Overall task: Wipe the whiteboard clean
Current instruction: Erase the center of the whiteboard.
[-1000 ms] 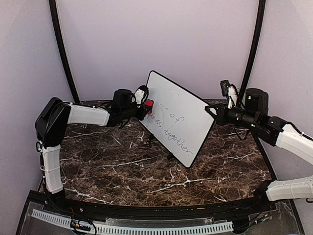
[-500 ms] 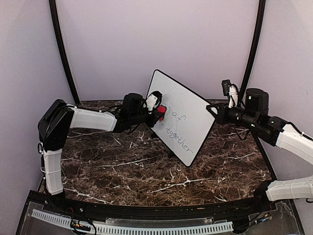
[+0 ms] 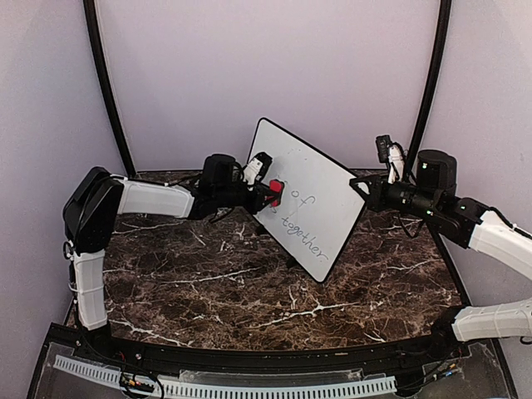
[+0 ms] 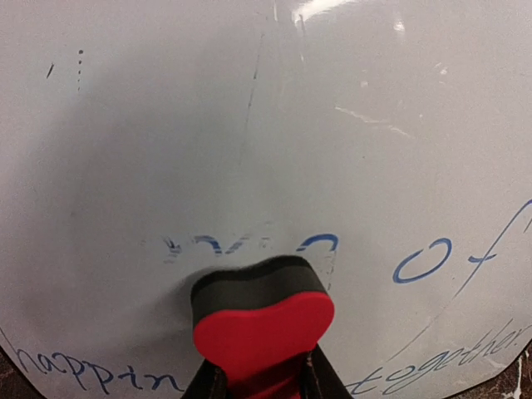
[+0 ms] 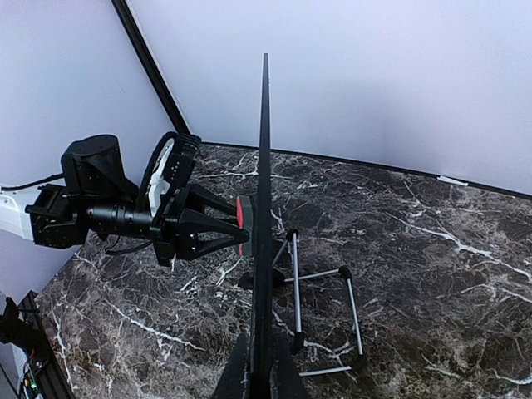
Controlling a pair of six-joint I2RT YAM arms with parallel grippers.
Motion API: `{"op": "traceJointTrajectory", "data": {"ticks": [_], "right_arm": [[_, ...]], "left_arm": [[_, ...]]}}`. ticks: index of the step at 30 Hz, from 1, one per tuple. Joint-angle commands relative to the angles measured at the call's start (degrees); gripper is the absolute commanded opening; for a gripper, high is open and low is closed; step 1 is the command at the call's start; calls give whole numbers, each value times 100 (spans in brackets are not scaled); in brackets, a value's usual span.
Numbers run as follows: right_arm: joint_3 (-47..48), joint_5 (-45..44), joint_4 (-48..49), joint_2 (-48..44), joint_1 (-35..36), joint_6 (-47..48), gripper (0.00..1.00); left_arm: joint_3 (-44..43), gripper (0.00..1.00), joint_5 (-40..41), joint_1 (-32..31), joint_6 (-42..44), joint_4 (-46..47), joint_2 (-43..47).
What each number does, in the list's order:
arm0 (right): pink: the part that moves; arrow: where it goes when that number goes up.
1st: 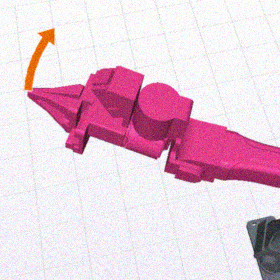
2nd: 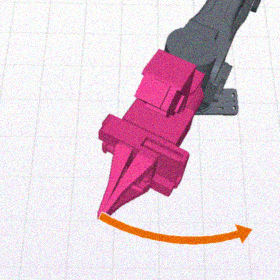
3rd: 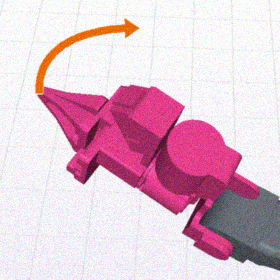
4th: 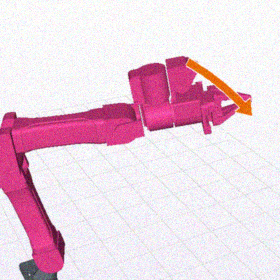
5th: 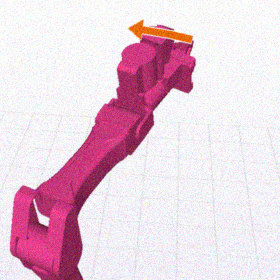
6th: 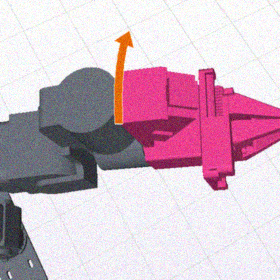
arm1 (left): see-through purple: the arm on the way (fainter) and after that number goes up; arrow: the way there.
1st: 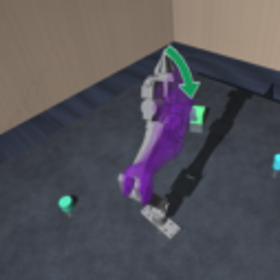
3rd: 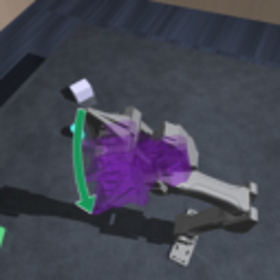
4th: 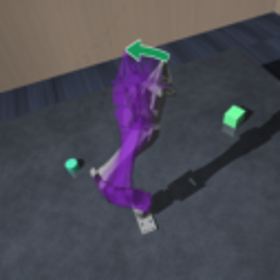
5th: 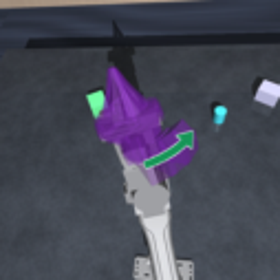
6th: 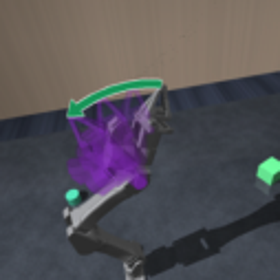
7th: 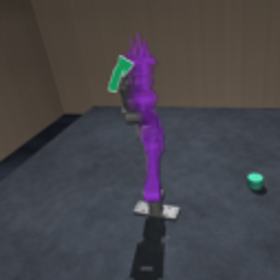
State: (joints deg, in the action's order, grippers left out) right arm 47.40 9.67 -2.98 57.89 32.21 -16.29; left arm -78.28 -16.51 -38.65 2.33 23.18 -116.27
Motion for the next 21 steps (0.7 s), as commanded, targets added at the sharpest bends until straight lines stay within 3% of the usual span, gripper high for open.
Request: {"op": "traceJointTrajectory", "data": {"ticks": [1,6,11,21], "right_arm": [[-143,964,-421,67,207,742,0],[-161,966,-413,67,207,725,0],[-135,980,-411,80,233,724,0],[-131,964,-417,70,244,733,0]], "left_arm": [[-573,12,-1217,152,-197,-257,30],[-963,12,-1719,261,44,-1093,36],[-1033,12,-1751,430,-52,-1255,41],[-530,12,-1240,596,-36,-1414,-314]]}}
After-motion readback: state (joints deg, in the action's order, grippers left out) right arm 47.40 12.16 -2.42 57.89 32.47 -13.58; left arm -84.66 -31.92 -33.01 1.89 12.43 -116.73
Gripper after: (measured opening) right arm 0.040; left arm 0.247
